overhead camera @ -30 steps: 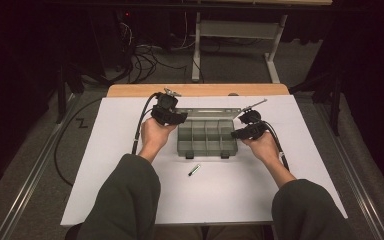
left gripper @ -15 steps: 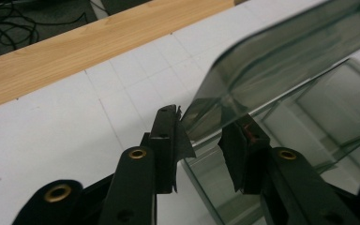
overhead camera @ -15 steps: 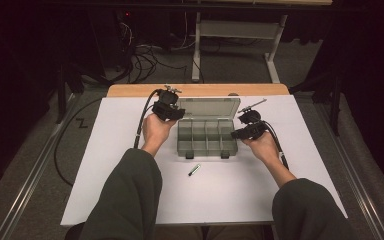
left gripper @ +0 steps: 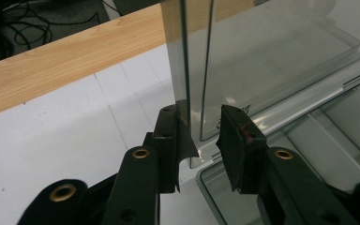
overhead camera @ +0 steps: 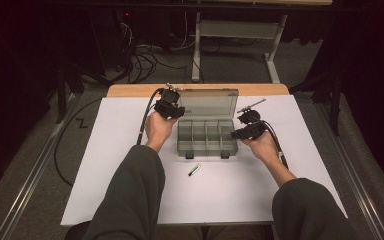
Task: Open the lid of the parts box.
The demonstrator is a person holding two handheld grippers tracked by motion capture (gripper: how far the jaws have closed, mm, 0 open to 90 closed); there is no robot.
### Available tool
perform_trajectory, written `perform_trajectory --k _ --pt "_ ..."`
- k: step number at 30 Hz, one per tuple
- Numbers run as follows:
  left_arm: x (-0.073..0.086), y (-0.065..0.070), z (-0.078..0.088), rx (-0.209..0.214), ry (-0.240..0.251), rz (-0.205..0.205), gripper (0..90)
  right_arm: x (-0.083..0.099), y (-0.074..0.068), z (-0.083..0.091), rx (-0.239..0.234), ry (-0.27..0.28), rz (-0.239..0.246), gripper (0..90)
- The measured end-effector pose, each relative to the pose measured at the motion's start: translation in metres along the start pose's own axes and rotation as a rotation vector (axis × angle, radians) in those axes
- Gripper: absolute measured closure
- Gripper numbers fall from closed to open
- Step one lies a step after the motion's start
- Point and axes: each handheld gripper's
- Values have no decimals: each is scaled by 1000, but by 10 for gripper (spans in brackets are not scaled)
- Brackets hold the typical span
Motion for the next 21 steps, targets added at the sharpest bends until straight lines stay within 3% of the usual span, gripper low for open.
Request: perform_trajectory --k 3,10,11,21 --pt "-2 0 -5 -15 -26 -4 685 0 0 0 0 0 0 739" --pt "-1 -1 -14 -7 -56 18 695 0 0 0 1 0 -3 740" --pt "-1 -1 -18 -7 -81 21 695 0 0 0 1 0 -4 739" --pt "2 0 -30 -14 -143 12 701 0 0 0 -1 2 -8 739"
Point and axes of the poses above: each handheld gripper's, and its own axes: z roughly backward along the jaws, x roughly out of its underside, y roughly to its right, and after that the axes turned 11 degrees about -y, right-handed
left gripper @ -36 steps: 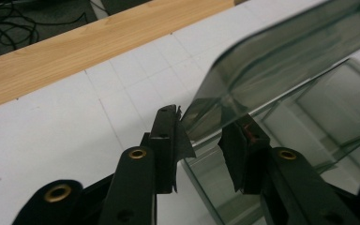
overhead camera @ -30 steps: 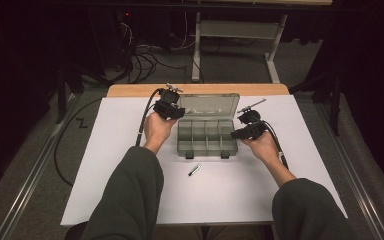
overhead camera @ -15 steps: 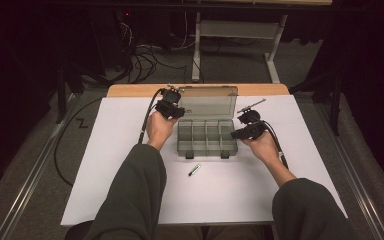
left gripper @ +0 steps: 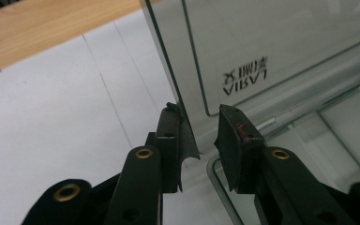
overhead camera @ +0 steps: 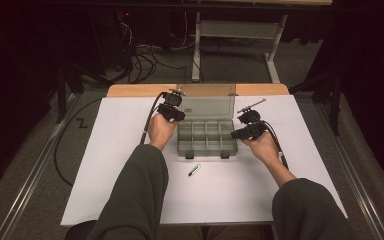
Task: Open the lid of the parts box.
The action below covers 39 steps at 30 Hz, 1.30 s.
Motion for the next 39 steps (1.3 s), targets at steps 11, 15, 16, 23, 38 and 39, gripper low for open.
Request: perform_trajectory --k 11,15,16,23,38,39 --pt "0 1 -1 -18 3 -21 701 0 -1 0 0 0 -5 739" --pt "0 1 -1 -25 6 -34 681 0 -1 0 2 -4 -4 740" --pt "0 1 -1 -26 4 -36 681 0 -1 0 2 -6 -3 739" --pt "0 2 0 -35 4 -50 670 0 -1 0 2 -6 3 740" --pt "0 0 5 -15 5 -69 562 1 -4 0 27 -2 29 745" --pt "1 0 5 -13 2 -72 558 1 -4 0 31 1 32 746"
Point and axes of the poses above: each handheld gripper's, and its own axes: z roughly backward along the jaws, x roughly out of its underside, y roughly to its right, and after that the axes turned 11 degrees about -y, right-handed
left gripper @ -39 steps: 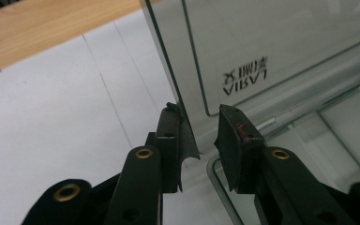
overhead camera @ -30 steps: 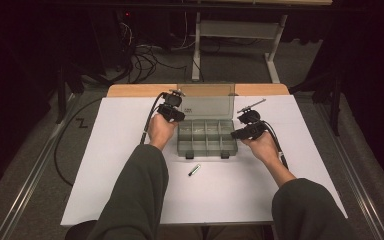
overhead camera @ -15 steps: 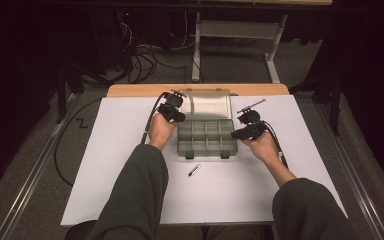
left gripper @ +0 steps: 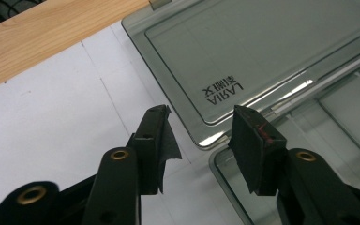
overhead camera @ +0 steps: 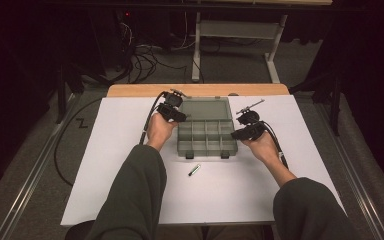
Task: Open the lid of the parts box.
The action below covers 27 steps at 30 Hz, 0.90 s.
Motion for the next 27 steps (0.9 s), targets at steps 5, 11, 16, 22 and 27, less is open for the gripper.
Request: perform_trajectory --k 5,11,16,22,27 --pt "1 0 3 12 -20 -14 555 0 -2 0 23 -5 19 750" --pt "4 -2 10 44 -39 -17 544 0 -2 2 6 0 19 719" --pt "7 -3 18 68 -55 -20 527 3 -3 5 -3 17 18 696" --pt "13 -3 27 74 -55 -26 508 7 -1 14 -24 41 18 678" --pt "20 -4 33 80 -50 -33 481 12 2 20 -39 64 13 664"
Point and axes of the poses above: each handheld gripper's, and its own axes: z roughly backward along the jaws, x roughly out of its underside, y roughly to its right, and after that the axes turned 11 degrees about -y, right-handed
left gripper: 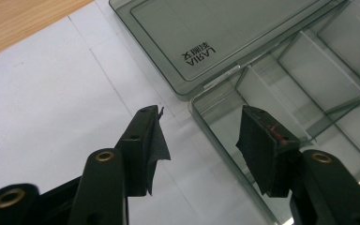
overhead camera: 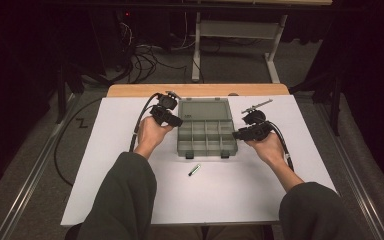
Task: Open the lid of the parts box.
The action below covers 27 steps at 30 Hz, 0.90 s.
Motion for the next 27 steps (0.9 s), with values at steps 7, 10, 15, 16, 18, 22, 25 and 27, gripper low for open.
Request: perform_trajectory --k 7,10,15,16,18,22,25,27 --pt "9 -1 5 16 18 -2 472 4 2 4 -12 15 5 656" --pt "14 0 5 19 25 -5 463 6 3 6 -17 20 4 652" --pt "20 1 7 29 35 -6 460 9 4 9 -25 38 8 643" --pt "22 1 8 30 38 -3 459 10 4 10 -28 45 10 640" --pt "25 1 10 37 39 4 458 11 4 11 -32 52 6 639" --pt "33 0 14 32 43 9 440 15 6 12 -38 58 5 633" --pt "39 0 17 8 61 14 422 18 7 13 -47 69 8 632" --pt "42 -2 20 10 69 18 420 20 8 12 -48 70 10 631"
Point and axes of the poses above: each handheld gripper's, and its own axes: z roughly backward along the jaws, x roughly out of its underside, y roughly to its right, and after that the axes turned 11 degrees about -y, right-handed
